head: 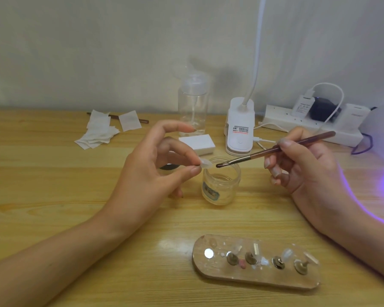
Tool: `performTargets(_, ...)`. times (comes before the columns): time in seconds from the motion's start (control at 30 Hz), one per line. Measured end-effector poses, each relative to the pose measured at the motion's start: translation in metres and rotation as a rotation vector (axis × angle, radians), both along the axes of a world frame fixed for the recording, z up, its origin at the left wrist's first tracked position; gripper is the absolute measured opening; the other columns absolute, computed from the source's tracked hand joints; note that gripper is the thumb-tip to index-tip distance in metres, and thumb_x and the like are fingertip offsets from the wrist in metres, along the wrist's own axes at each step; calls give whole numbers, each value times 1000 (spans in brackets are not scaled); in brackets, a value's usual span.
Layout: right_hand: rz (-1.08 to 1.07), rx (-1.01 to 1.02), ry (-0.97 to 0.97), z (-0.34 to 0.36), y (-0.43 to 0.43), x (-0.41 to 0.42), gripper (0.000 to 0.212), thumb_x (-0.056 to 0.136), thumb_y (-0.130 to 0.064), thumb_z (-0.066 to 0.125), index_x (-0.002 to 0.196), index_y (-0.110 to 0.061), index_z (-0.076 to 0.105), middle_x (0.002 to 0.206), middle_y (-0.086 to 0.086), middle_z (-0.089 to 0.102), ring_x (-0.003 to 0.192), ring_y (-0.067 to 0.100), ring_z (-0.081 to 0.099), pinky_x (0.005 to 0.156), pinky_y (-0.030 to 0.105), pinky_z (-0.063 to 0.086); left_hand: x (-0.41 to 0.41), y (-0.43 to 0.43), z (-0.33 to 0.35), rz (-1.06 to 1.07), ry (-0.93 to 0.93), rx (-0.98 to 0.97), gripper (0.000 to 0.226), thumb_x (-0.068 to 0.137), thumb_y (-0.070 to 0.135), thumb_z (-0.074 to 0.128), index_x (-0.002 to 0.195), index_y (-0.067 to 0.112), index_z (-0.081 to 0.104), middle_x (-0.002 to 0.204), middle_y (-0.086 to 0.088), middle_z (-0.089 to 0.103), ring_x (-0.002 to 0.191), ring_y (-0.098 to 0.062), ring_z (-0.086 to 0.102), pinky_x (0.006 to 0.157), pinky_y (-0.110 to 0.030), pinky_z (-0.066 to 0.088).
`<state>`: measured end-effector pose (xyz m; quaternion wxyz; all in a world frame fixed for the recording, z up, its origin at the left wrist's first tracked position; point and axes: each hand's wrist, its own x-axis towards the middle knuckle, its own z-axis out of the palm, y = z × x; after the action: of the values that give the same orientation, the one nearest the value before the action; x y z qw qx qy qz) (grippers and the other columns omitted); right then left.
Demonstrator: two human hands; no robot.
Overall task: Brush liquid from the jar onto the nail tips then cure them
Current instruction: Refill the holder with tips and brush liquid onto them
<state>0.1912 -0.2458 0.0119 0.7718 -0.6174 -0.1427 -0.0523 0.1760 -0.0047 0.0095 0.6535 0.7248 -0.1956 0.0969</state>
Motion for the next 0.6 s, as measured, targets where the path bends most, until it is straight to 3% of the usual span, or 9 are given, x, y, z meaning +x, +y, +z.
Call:
performTargets(0.3, -11, 46, 47, 3, 1, 1, 10, 84, -22, 53, 77, -17, 47, 63, 4, 60, 53, 9, 51, 45, 19, 44, 1, -1, -1, -27, 12, 22, 49, 74, 24, 76, 119, 32, 57, 84, 4, 72, 87, -11, 71, 53, -20, 49)
performTargets(0.6, 43, -37, 16, 3, 2, 0, 14, 89, -25, 53, 75, -24, 54, 70, 4, 67, 61, 9, 55, 49, 18, 44, 4, 1, -5, 3, -4, 51, 51, 80, 8, 81, 118, 34, 58, 83, 4, 72, 87, -12, 71, 63, -21, 53)
